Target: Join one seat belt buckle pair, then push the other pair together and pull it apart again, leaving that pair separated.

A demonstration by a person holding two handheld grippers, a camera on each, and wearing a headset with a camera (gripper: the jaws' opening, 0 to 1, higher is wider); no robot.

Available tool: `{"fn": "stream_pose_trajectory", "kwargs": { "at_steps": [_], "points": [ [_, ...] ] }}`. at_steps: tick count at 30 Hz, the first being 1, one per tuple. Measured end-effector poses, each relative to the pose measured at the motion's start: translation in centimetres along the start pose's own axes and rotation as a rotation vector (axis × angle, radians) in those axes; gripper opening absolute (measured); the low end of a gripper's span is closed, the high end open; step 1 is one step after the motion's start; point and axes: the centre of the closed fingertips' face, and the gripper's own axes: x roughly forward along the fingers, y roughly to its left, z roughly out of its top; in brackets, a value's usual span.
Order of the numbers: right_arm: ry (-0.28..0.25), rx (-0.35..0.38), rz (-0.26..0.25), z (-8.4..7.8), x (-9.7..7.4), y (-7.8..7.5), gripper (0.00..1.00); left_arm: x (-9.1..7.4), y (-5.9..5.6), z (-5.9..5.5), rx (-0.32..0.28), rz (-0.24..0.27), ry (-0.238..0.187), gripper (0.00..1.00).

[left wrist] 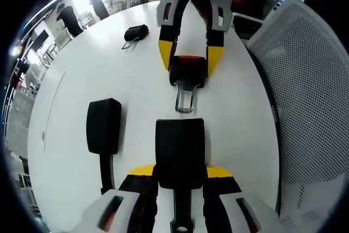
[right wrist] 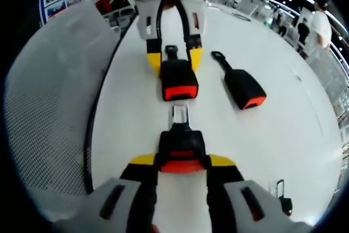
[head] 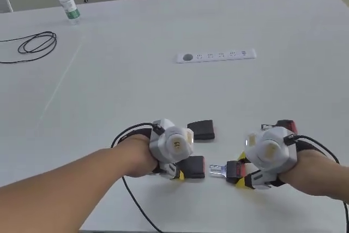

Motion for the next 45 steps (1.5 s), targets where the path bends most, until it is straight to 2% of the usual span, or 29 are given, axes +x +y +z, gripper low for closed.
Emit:
{"fn": "stream_pose_trajectory", "kwargs": {
  "at_steps": [6,16,23,29,31,36,45],
  "points": [
    [-0.008,-0.005,0.003,0.9,0.5,-0.1,0.34,0.0,0.1,0.1,0.002,0.0,0.002,0.32],
    [0.016,-0.055,-0.008,1.0,0.3,-0.4,0.34,0.0,0.1,0.1,0.003,-0.005,0.013,0.32],
    [0.006,-0.079,-0.005,1.6,0.5,-0.4,0.34,0.0,0.1,0.1,0.003,-0.007,0.018,0.31],
    [-0.02,-0.043,0.007,2.3,1.1,-0.3,0.33,0.1,0.1,0.1,0.01,-0.019,0.02,0.31],
    [-0.01,-0.041,0.003,2.3,1.1,-0.5,0.33,0.1,0.1,0.1,0.021,-0.023,0.014,0.31],
    [-0.011,-0.072,-0.002,2.5,1.0,-0.7,0.33,0.0,0.2,0.2,0.032,-0.033,0.014,0.31],
    [-0.024,-0.076,0.002,3.7,1.4,-0.8,0.32,-0.1,0.5,0.4,0.035,-0.032,-0.004,0.3]
  ]
}}
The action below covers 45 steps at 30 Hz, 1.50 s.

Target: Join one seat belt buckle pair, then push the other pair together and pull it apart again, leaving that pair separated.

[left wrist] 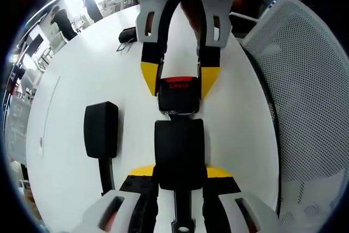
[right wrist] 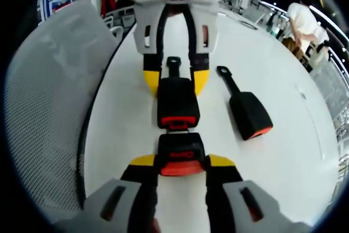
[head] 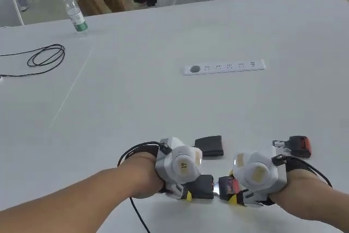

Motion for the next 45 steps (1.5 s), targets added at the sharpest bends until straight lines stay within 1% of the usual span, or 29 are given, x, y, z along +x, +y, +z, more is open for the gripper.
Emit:
{"fn": "stream_pose_trajectory", "kwargs": {
  "at_steps": [6,7,8,9,12,13,17,21,24,25,27,33,45],
  "points": [
    [-0.01,0.005,0.005,0.2,0.2,-0.2,0.32,0.0,0.2,0.0,-0.004,-0.003,-0.014,0.3],
    [-0.013,0.011,0.003,0.4,0.3,-0.1,0.32,0.0,0.2,0.0,-0.004,-0.003,-0.015,0.3],
    [-0.02,-0.003,-0.001,0.8,0.6,-0.4,0.32,0.0,0.3,0.0,-0.01,0.0,-0.018,0.3],
    [-0.013,0.007,-0.002,0.6,0.8,-0.5,0.32,-0.1,0.2,0.0,-0.008,-0.001,-0.016,0.3],
    [-0.016,0.011,-0.001,0.4,0.9,-0.5,0.32,-0.1,0.1,0.0,-0.012,0.002,-0.022,0.3],
    [-0.012,0.009,-0.002,0.4,0.7,-0.1,0.32,-0.1,0.1,0.1,-0.01,0.002,-0.019,0.3],
    [-0.005,0.004,-0.003,0.3,0.5,-0.1,0.32,-0.1,0.2,0.1,-0.007,-0.001,-0.011,0.3],
    [0.0,0.003,-0.005,0.1,0.5,-0.1,0.32,-0.1,0.2,0.1,-0.02,0.003,-0.037,0.3],
    [0.022,-0.015,-0.002,-0.1,0.4,-0.1,0.32,-0.1,0.2,0.0,-0.031,0.003,-0.045,0.3],
    [0.023,-0.026,0.001,-0.1,0.4,-0.1,0.32,-0.1,0.3,0.0,-0.038,0.006,-0.045,0.31],
    [0.023,-0.022,0.006,-0.2,0.3,-0.3,0.32,-0.1,0.4,-0.1,-0.06,0.009,-0.043,0.3],
    [0.018,-0.027,0.014,-0.3,0.3,-0.2,0.32,0.0,0.3,-0.1,-0.066,0.016,-0.04,0.3],
    [0.008,-0.015,0.014,-0.3,0.2,0.0,0.32,0.0,0.2,-0.1,-0.06,0.007,-0.027,0.31]
  ]
}}
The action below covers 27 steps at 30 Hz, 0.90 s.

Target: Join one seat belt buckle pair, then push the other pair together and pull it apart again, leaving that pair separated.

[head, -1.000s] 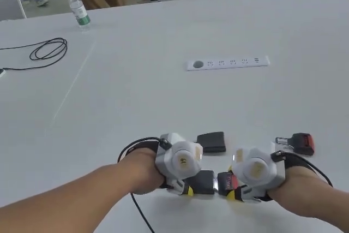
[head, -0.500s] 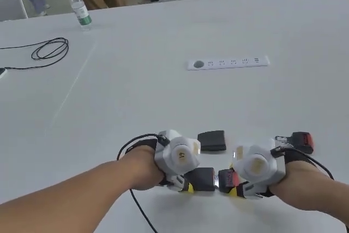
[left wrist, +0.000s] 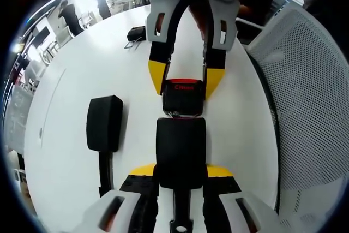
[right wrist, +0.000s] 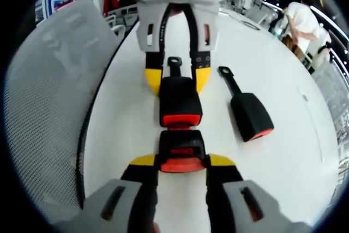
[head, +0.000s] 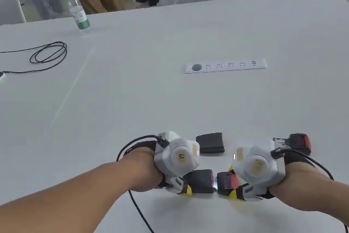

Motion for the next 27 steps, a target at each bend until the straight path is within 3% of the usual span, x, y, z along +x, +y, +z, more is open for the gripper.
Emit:
{"fn": "stream_pose_trajectory", "kwargs": {
  "at_steps": [19,24,27],
  "points": [
    [0.02,0.01,-0.009,0.15,0.1,0.13,0.35,0.07,0.06,-0.09,-0.013,-0.007,0.029,0.33],
    [0.018,0.011,-0.012,0.13,0.1,0.17,0.36,0.03,0.14,-0.21,-0.05,0.004,0.051,0.33],
    [0.016,0.003,-0.018,0.21,0.08,0.28,0.36,0.03,0.03,-0.17,-0.088,0.013,0.04,0.35]
  ]
}}
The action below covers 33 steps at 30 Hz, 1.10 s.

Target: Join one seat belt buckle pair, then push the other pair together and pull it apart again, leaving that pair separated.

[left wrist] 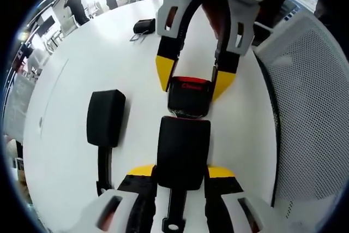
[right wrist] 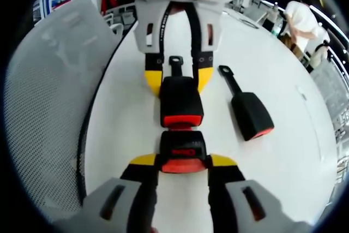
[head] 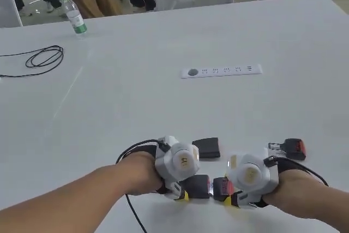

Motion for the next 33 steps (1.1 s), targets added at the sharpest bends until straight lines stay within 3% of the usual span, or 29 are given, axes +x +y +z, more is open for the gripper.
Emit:
{"fn": "stream_pose_trajectory", "kwargs": {
  "at_steps": [2,7,10,16,18,21,29,33],
  "points": [
    [-0.005,0.006,-0.005,0.0,0.0,0.1,0.36,0.1,-0.2,-0.1,-0.075,-0.005,-0.017,0.39],
    [-0.01,0.013,-0.013,0.2,-0.8,0.5,0.37,-0.2,-1.0,-0.2,-0.003,0.011,0.009,0.47],
    [-0.029,0.018,-0.023,0.5,-1.5,0.4,0.39,-1.1,-1.0,0.1,-0.008,0.03,-0.003,0.48],
    [-0.058,0.002,-0.044,1.3,-3.4,0.0,0.39,-3.3,0.1,1.8,-0.048,0.066,-0.052,0.49],
    [-0.064,-0.008,-0.055,1.4,-4.1,-0.2,0.39,-4.2,0.8,3.0,-0.073,0.078,-0.101,0.49],
    [-0.098,0.03,-0.071,1.5,-5.2,-1.1,0.39,-5.1,1.8,4.2,-0.068,0.101,-0.124,0.48],
    [-0.08,0.053,-0.117,-1.2,-7.4,-3.9,0.39,-4.9,3.9,6.4,-0.025,0.141,-0.126,0.47],
    [-0.069,0.077,-0.131,-2.8,-8.1,-5.1,0.39,-4.3,4.7,6.6,-0.012,0.143,-0.112,0.48]
  ]
}}
